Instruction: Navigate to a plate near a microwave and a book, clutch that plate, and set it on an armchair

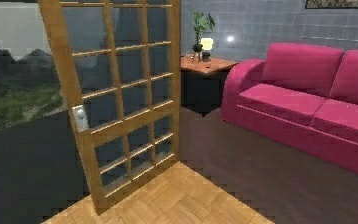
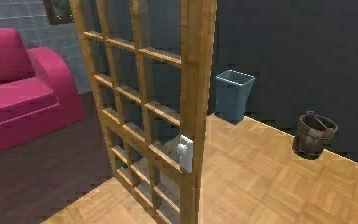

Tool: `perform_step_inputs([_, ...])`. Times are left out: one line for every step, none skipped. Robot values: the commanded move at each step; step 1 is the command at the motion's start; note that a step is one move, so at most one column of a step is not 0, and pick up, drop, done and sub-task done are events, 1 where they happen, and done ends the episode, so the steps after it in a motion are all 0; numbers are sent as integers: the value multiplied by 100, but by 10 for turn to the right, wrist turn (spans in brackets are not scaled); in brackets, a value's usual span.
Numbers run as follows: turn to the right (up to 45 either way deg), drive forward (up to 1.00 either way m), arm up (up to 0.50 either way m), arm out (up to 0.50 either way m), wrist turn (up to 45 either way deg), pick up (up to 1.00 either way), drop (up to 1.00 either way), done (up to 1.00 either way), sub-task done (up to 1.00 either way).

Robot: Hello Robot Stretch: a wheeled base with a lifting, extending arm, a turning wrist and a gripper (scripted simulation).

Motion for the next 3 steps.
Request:
perform_step_inputs([180,0,0,0,0,0,0,0,0])
perform_step_inputs([0,100,0,0,0,0,0,0,0])
perform_step_inputs([30,0,0,0,0,0,0,0,0])
